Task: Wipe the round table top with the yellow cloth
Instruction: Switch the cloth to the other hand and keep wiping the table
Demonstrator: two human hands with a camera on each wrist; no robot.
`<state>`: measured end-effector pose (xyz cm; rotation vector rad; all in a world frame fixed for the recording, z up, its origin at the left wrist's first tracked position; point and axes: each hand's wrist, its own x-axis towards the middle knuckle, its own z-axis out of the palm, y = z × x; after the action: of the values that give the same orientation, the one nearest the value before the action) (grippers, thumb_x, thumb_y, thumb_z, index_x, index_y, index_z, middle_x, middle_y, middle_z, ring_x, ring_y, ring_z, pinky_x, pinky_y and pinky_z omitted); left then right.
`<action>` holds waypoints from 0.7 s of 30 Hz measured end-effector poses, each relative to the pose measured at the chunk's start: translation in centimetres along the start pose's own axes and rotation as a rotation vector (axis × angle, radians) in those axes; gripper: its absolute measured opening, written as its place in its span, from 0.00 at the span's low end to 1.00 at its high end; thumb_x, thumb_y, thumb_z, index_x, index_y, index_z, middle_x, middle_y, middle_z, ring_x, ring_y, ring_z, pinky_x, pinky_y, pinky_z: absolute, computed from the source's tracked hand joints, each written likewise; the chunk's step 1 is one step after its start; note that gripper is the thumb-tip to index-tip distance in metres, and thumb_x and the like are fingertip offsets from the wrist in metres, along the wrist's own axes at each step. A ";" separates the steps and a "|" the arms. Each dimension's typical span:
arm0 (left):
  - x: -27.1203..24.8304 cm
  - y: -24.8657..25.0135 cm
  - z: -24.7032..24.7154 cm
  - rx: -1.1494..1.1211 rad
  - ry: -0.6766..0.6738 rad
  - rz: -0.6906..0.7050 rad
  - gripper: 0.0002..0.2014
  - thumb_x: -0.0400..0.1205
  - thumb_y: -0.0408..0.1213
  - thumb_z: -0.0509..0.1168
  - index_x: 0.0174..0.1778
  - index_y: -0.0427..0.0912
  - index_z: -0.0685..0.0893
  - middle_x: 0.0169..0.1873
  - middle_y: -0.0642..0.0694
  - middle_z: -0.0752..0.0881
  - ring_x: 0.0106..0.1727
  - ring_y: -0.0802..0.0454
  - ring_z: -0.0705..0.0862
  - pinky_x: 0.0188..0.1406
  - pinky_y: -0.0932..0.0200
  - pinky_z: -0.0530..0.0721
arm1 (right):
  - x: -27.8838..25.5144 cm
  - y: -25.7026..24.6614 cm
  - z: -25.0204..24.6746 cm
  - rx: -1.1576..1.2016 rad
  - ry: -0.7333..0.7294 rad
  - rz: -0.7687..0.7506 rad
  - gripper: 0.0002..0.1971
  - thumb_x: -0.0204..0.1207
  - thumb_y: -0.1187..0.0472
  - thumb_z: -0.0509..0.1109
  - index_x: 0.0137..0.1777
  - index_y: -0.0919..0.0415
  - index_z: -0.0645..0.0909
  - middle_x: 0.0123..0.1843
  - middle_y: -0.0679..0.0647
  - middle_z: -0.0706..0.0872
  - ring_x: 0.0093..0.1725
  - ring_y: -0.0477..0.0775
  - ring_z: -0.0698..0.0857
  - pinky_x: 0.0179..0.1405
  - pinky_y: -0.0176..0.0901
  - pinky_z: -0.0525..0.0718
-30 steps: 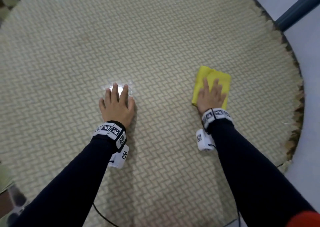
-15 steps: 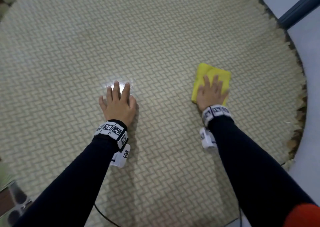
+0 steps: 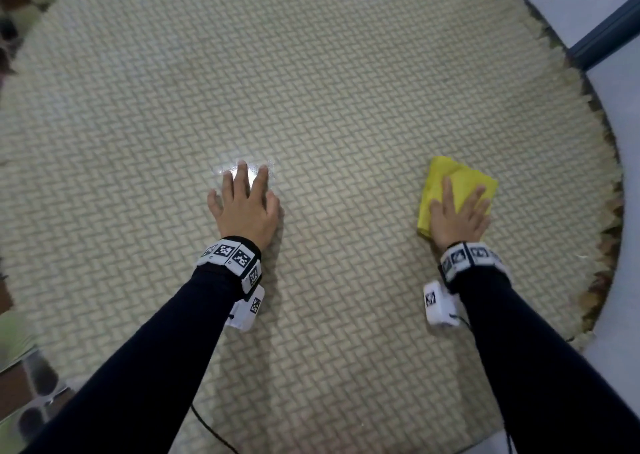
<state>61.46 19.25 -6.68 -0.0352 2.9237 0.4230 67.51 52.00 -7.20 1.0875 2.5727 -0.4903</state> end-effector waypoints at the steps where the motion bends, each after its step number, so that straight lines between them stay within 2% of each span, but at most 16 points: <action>1: 0.0 0.1 0.0 -0.001 0.000 0.000 0.25 0.86 0.49 0.47 0.83 0.59 0.59 0.85 0.49 0.53 0.85 0.46 0.48 0.79 0.36 0.41 | 1.5 -1.6 -0.5 0.010 -0.010 0.021 0.27 0.85 0.40 0.45 0.83 0.33 0.42 0.85 0.55 0.30 0.83 0.59 0.32 0.80 0.60 0.32; 3: -0.1 0.3 0.0 0.005 0.010 -0.001 0.25 0.86 0.49 0.47 0.82 0.59 0.60 0.85 0.48 0.54 0.85 0.46 0.49 0.79 0.37 0.41 | 3.3 -5.2 -0.4 -0.007 -0.014 -0.064 0.26 0.86 0.41 0.42 0.83 0.35 0.42 0.85 0.54 0.32 0.84 0.59 0.33 0.81 0.61 0.33; 6: -0.2 0.5 0.0 0.007 0.038 -0.018 0.25 0.86 0.48 0.48 0.82 0.60 0.62 0.85 0.48 0.55 0.85 0.47 0.50 0.78 0.37 0.42 | 1.7 -8.6 2.0 -0.126 0.004 -0.373 0.26 0.87 0.45 0.43 0.84 0.39 0.43 0.86 0.54 0.37 0.85 0.58 0.38 0.81 0.61 0.36; 9: -0.2 0.8 -0.1 0.010 0.046 -0.018 0.24 0.86 0.47 0.49 0.81 0.61 0.63 0.84 0.48 0.57 0.84 0.48 0.52 0.78 0.37 0.44 | -3.3 -5.8 3.8 -0.224 -0.009 -0.642 0.26 0.85 0.42 0.37 0.83 0.37 0.42 0.86 0.52 0.38 0.85 0.57 0.39 0.80 0.58 0.33; 11: -0.1 0.7 -0.1 0.012 0.059 -0.017 0.24 0.86 0.47 0.49 0.80 0.62 0.63 0.84 0.49 0.58 0.84 0.47 0.54 0.77 0.37 0.47 | -4.6 -1.6 3.3 -0.243 -0.030 -0.721 0.27 0.83 0.40 0.36 0.83 0.36 0.44 0.87 0.52 0.42 0.85 0.57 0.42 0.81 0.59 0.38; 13: 0.0 0.5 -0.1 0.020 0.062 -0.020 0.24 0.86 0.47 0.49 0.80 0.62 0.63 0.84 0.49 0.58 0.84 0.48 0.55 0.77 0.37 0.48 | -3.2 2.5 1.7 -0.237 -0.046 -0.660 0.28 0.81 0.39 0.35 0.83 0.35 0.43 0.87 0.52 0.42 0.85 0.58 0.43 0.81 0.60 0.41; 16: 0.1 0.4 0.1 0.037 0.033 -0.025 0.25 0.86 0.47 0.49 0.81 0.63 0.61 0.84 0.50 0.57 0.84 0.48 0.54 0.77 0.37 0.49 | 1.7 4.7 -1.1 -0.176 0.006 -0.424 0.29 0.80 0.36 0.35 0.83 0.36 0.44 0.87 0.52 0.41 0.85 0.59 0.43 0.81 0.61 0.42; 19: 0.1 0.4 0.0 0.060 0.003 -0.045 0.25 0.86 0.47 0.48 0.81 0.64 0.60 0.85 0.51 0.54 0.84 0.48 0.52 0.78 0.37 0.48 | 6.6 0.3 -2.7 -0.111 0.015 -0.275 0.26 0.85 0.40 0.40 0.83 0.35 0.44 0.86 0.53 0.37 0.85 0.58 0.38 0.81 0.62 0.39; 21: 0.0 0.6 -0.1 0.047 0.005 -0.063 0.25 0.86 0.47 0.48 0.81 0.64 0.60 0.85 0.52 0.54 0.85 0.48 0.52 0.78 0.36 0.47 | 8.2 -4.4 -2.4 -0.124 -0.011 -0.303 0.26 0.86 0.41 0.40 0.83 0.36 0.41 0.86 0.52 0.34 0.84 0.58 0.35 0.81 0.62 0.35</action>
<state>61.39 19.81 -6.41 -0.1213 2.9270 0.3451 58.41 55.30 -7.48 0.6553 2.7296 -0.3968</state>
